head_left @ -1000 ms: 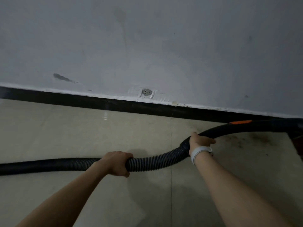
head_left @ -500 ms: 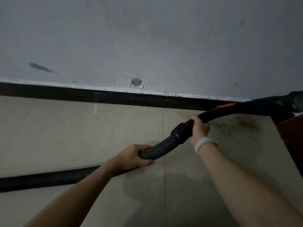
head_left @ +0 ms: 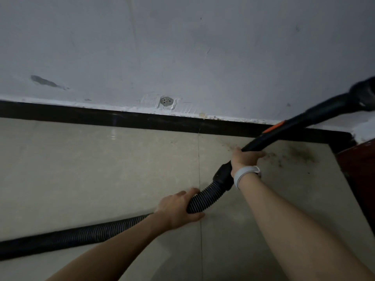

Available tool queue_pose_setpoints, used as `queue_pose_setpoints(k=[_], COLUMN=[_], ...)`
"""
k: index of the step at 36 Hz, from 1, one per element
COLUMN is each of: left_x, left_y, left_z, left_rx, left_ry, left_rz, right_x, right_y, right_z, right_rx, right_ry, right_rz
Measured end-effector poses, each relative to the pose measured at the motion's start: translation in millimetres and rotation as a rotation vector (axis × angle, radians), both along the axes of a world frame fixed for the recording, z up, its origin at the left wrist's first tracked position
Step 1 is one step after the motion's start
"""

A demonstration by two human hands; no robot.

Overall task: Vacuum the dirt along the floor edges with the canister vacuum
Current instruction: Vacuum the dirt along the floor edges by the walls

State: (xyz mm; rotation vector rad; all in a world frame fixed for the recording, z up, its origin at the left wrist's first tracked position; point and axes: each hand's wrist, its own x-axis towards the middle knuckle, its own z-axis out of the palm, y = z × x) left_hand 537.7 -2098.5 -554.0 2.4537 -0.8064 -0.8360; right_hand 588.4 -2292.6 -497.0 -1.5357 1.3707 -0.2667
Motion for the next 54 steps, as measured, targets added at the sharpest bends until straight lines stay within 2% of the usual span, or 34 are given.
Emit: queue_pose_setpoints(k=[3,7,10,15,17,19,22,26,32,36,39,41,43,49,54], left_x=[3,26,44,52,54,54,47,26,22,27,25,22,19,7,-1], left_y=[5,20,34,47,49,47,39,29,36,43,44,45,47,58,71], left_z=[3,18,28,27,24,21,15,5,-9,-12,-12,-11,-12,-16,-16], left_rx=[-0.083,-0.327,-0.289,-0.258,-0.253,-0.211,-0.105,-0.056,-0.014,0.030,0.106,0.149,0.181,0.241,0.242], left_ry=[0.116,0.529,0.742,0.876,0.883,0.850,0.727,0.545,0.422,0.389,0.377,0.380,0.396,0.470,0.600], left_rz=[0.048,0.098,0.108,0.125,0.127,0.103,0.014,-0.092,-0.169,-0.163,-0.204,-0.225,-0.231,-0.298,-0.235], right_x=[4,-8,-21,-30,-33,-36,-40,-45,-64,-73,-78,-81,-82,-73,-61], right_y=[-4,-8,-8,-17,-20,-20,-18,-17,-12,-11,-9,-6,-1,23,55], right_z=[0,-4,-8,-5,-3,-2,-3,-6,-12,-10,-12,-13,-16,-20,-14], right_rx=[-0.062,0.005,0.099,0.244,0.229,0.136,-0.079,-0.225,-0.190,0.093,0.258,0.293,0.226,-0.073,-0.180], right_ry=[0.042,0.016,-0.152,-0.373,-0.364,-0.265,-0.026,0.113,0.000,-0.260,-0.337,-0.339,-0.289,0.050,0.111], right_rz=[0.020,-0.009,-0.124,-0.295,-0.275,-0.201,0.008,0.118,0.051,-0.072,-0.117,-0.095,-0.027,0.257,0.439])
